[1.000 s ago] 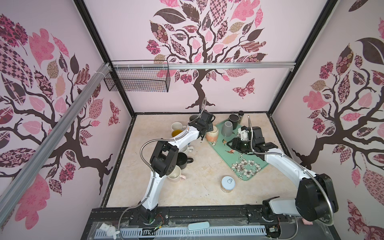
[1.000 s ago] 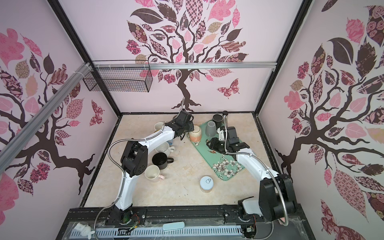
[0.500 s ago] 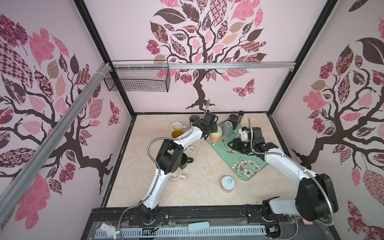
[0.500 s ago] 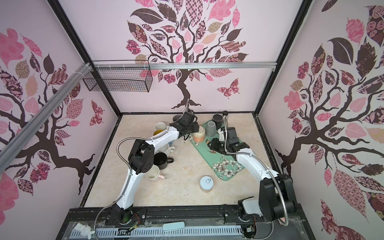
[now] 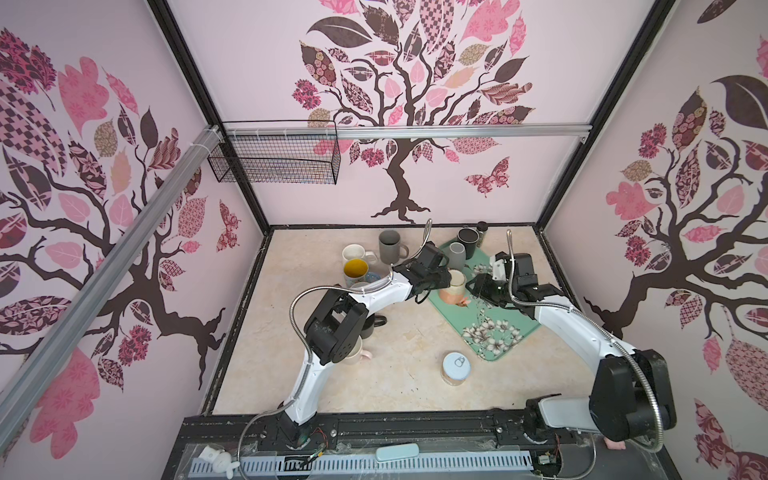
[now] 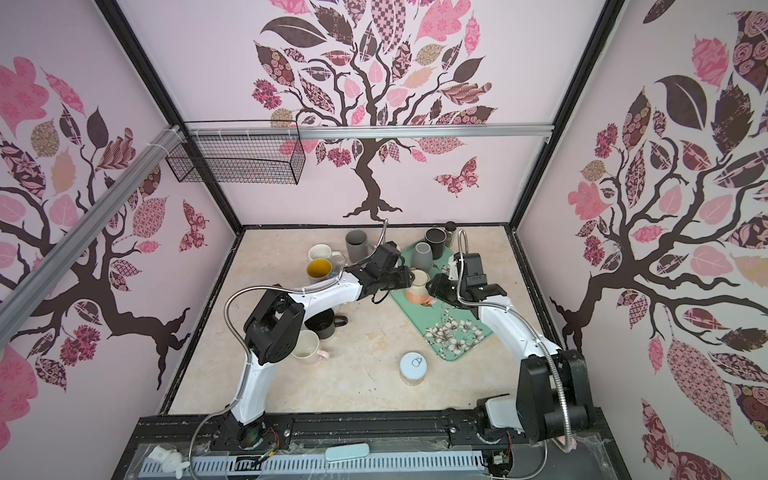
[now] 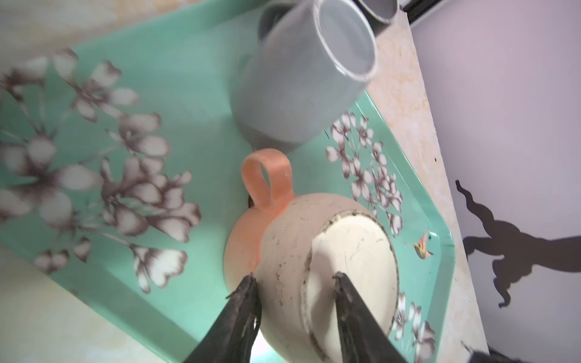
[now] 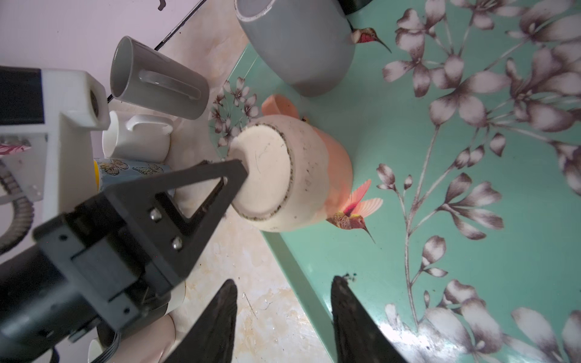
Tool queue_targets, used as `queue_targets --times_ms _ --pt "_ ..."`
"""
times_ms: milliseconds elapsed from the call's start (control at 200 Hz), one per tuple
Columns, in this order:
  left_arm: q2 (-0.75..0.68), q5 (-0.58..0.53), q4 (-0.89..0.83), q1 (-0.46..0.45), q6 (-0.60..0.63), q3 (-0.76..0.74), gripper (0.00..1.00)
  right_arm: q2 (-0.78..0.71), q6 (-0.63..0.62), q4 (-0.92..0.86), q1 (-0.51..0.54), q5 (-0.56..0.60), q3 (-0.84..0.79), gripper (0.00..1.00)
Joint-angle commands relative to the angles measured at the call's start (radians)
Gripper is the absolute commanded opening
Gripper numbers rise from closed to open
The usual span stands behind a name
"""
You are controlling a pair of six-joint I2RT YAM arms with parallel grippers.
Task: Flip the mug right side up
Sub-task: 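Move left gripper to the upside-down cream-and-pink mug handle while right gripper hovers over its base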
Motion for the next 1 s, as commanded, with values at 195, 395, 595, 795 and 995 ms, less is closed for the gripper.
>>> queue_targets --times_ms 195,395,595,795,995 --pt "-0.165 0.024 0.067 0.026 -0.012 -0.144 0.43 0.041 -0.031 -0.013 -0.007 0.037 0.031 0.51" --pt "-0.054 0.111 0.008 0.107 0.036 0.006 0.43 0.078 -0.021 -0.035 -0.002 -0.027 0.034 0.48" --pt "0.098 0.171 -0.014 0.113 0.080 0.194 0.43 0.047 0.007 -0.035 0.087 -0.001 -0.039 0.48" --pt "0.273 0.211 -0.069 0.113 0.123 0.431 0.45 0.094 0.050 0.013 0.143 -0.035 -0.055 0.48" --pt "0.417 0.267 -0.168 0.114 0.165 0.616 0.47 0.156 0.023 0.007 0.141 -0.036 -0.010 0.48"
